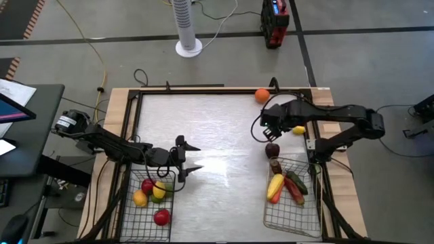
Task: Sort produce into baskets
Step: Put the red apple into the black wire basket
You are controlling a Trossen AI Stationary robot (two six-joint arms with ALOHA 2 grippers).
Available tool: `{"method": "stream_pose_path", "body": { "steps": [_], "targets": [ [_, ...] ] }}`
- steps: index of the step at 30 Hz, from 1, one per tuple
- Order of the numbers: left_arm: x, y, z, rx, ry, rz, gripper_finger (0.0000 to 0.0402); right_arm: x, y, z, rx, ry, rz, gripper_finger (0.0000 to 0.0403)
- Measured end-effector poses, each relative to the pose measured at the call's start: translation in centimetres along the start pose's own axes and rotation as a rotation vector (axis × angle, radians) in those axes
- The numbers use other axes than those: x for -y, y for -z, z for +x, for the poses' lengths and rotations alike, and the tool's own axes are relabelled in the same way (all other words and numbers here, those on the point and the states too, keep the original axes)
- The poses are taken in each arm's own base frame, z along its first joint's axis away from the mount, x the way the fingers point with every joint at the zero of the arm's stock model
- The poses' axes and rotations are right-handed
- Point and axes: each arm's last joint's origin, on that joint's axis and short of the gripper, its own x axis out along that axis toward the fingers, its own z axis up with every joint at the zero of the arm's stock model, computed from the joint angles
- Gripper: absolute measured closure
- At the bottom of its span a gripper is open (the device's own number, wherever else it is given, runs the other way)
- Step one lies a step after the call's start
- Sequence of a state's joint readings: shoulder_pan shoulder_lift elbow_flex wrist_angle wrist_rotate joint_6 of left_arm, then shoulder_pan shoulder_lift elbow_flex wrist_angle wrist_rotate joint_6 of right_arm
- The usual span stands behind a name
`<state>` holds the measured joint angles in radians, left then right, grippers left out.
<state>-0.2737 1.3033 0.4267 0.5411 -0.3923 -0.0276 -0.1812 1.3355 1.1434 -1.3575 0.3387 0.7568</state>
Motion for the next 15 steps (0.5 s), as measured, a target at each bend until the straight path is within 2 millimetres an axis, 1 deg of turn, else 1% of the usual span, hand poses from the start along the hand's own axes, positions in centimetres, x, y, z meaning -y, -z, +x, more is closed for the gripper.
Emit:
{"method": "stream_pose_path", "body": {
  "steps": [2, 5, 9, 15],
  "targets": [
    [0.0, 0.0, 0.0, 0.002, -0.014, 0.008, 0.006, 0.3, 0.0, 0.7, -0.027, 0.013, 0.031, 0.0143],
    [-0.1, 0.0, 0.0, 0.003, -0.016, 0.015, 0.006, 0.4, 0.3, 2.2, -0.1, 0.023, 0.048, 0.0143],
    [-0.1, 0.0, 0.0, 0.003, -0.015, 0.014, 0.006, -0.2, 0.7, 4.4, -0.213, 0.067, 0.046, 0.0143],
    [0.0, 0.1, 0.0, -0.006, -0.013, 0.018, 0.006, -1.1, 1.4, 6.9, -0.418, 0.153, -0.039, 0.0143]
  ]
}}
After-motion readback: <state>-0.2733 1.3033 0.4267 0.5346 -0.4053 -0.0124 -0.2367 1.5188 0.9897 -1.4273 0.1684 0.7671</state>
